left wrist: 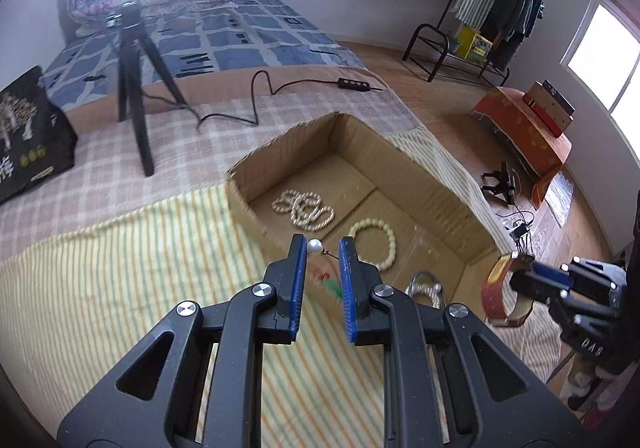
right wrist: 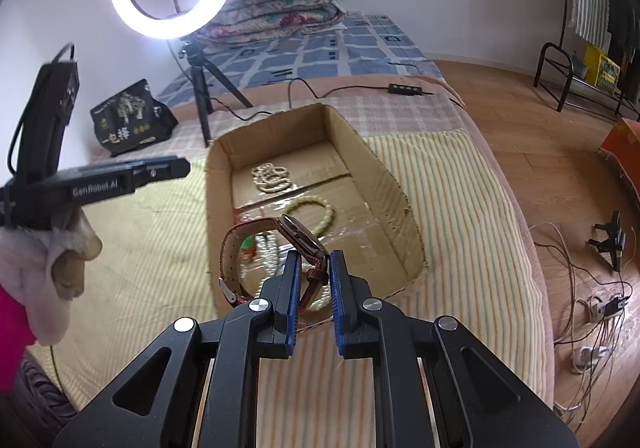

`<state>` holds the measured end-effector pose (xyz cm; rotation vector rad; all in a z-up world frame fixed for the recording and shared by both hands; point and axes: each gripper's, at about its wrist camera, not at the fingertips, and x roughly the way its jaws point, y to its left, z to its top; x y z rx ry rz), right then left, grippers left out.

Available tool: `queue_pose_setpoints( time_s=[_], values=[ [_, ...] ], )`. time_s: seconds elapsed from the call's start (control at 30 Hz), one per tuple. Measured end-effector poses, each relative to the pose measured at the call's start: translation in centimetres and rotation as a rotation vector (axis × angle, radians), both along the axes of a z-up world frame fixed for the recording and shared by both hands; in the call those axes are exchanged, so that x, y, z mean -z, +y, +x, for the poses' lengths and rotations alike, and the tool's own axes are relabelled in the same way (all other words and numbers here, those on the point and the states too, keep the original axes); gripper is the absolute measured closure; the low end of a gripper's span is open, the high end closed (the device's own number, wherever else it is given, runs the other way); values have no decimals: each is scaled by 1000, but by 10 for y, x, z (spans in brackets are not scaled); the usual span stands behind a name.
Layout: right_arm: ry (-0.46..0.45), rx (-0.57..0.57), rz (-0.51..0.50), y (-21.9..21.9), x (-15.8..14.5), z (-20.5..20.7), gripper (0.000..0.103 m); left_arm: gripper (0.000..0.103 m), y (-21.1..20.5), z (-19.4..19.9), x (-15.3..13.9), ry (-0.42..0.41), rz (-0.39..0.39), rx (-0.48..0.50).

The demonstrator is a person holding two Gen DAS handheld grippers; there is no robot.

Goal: Organize jewelry
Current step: 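Carry the pearl earring and brown watch over the box and lower them inside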

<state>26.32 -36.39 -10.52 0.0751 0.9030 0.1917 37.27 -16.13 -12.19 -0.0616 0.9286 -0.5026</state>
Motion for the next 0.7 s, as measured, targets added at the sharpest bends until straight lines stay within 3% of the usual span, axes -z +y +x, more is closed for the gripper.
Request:
queue_pose_setpoints(
  time_s=[0.7],
  values=[
    [51, 31, -21, -22, 27, 33, 91, 88, -69, 67, 16, 28, 20, 31]
  ],
)
